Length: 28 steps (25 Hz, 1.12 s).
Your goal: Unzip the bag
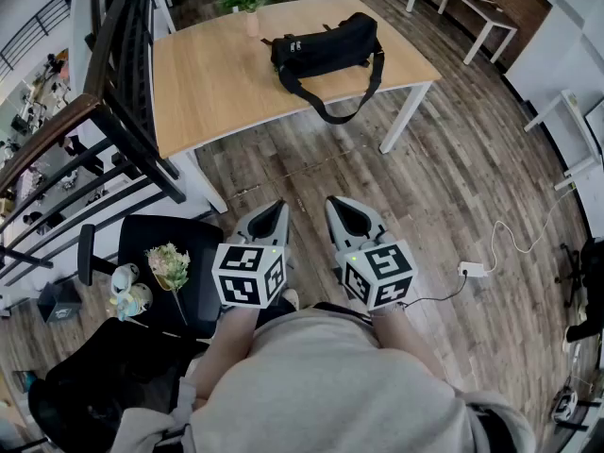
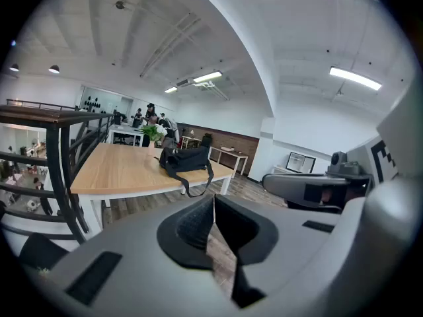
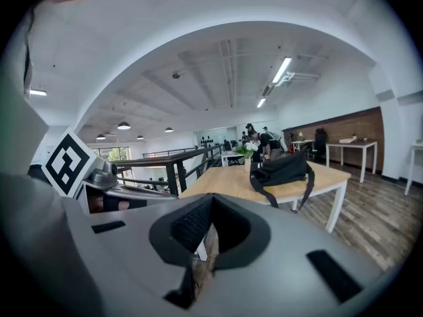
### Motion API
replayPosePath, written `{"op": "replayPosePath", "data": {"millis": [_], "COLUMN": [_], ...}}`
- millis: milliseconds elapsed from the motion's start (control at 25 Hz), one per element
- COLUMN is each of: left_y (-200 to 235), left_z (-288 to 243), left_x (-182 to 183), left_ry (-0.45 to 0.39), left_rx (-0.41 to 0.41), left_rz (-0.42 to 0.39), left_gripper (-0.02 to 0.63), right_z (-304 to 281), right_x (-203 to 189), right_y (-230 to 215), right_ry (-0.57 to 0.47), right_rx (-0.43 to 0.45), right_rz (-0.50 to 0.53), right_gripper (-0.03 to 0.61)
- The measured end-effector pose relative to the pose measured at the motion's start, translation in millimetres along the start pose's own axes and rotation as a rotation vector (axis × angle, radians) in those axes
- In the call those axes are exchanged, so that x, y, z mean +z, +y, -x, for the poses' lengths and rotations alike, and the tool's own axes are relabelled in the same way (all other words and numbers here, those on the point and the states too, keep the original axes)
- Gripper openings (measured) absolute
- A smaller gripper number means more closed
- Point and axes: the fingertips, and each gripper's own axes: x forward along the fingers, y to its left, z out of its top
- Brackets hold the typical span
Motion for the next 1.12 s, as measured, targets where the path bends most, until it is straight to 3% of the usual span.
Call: {"op": "replayPosePath", "data": {"millis": [280, 680, 960, 1040, 1120], "left_y": [1.6, 4.0, 16.4, 19.3, 20.2], "left_z": [0.8, -0.1, -0.4, -0.9, -0.2], "left_x": [-11.0, -2.3, -10.9, -15.8, -19.0], "left_ry": [0.042, 0.003, 0.020, 0.044, 0.060], "left_rx": [-0.014, -0.076, -0.082, -0.080, -0.083], "left_rz": [0.008, 0.025, 0.041, 0.036, 0.032], "left_gripper": [0.023, 0.023, 0.025, 0.026, 0.026], "right_z": [-6.1, -12.5, -17.7, -20.2, -21.0], "right_x": [-3.1, -0.3, -10.7, -14.7, -20.1], "right_y": [4.3, 17.0, 16.9, 17.5, 19.5], "right_ry": [0.014, -0.044, -0.018, -0.005, 0.011], "right_rx": [-0.003, 0.045, 0.000, -0.006, -0.014], "right_rz": [0.001, -0.056, -0.076, -0.088, -0.106], "right_gripper": [0.005, 0.008, 0.011, 0.076, 0.077]}}
